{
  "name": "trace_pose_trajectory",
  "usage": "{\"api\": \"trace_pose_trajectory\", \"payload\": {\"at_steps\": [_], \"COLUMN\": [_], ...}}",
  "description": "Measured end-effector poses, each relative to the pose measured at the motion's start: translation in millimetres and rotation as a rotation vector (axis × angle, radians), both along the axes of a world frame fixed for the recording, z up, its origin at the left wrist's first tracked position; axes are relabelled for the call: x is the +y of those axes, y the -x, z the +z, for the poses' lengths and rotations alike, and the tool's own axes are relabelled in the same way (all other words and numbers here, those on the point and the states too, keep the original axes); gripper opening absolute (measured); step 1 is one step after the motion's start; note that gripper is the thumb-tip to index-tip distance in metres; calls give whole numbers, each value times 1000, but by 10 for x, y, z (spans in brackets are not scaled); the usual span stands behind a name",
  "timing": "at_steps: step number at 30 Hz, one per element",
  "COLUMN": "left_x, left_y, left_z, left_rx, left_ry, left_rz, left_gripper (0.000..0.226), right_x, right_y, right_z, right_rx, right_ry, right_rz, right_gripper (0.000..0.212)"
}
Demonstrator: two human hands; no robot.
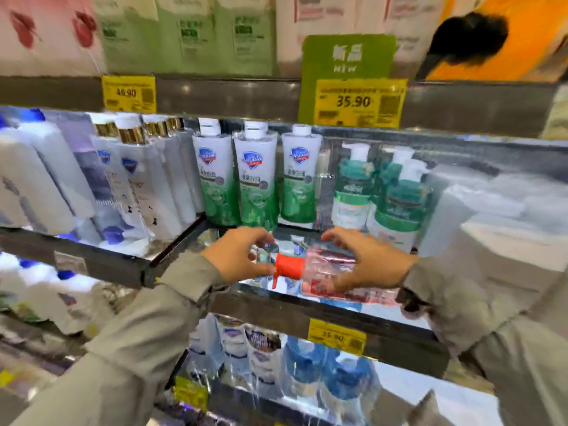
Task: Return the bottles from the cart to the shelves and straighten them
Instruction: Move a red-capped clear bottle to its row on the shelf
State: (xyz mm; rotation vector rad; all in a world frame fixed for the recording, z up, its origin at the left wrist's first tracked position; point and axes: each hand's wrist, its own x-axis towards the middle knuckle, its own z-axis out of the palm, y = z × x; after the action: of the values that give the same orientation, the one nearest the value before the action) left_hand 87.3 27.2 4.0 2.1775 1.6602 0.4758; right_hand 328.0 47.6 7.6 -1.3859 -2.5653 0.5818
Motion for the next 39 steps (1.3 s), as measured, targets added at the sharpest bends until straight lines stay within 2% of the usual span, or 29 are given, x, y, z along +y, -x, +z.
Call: {"api": "trace_pose_trajectory", "payload": {"at_steps": [8, 24, 30, 34, 39], "left_x": [-62, -105, -205, -239, -300], "left_y": [-6, 27, 113, 183, 121], "left_z": [-168, -150, -121, 6, 95], "left_rx": [-17, -17, 101, 82, 93], "left_ry": [87, 90, 62, 59, 14], "left_rz": [56, 103, 89, 113, 100], "left_gripper": [52, 56, 58, 58, 58], "right_x": [27, 39, -7, 5, -101], "right_y": [-94, -35, -28, -70, -42], "right_z": [-121, -205, -195, -151, -18], "right_rx": [-19, -144, -159, 18, 301], "right_ry": [53, -34, -96, -118, -179], "right_rz": [-32, -111, -154, -192, -130], "right_gripper": [96, 92, 88, 84, 70]}}
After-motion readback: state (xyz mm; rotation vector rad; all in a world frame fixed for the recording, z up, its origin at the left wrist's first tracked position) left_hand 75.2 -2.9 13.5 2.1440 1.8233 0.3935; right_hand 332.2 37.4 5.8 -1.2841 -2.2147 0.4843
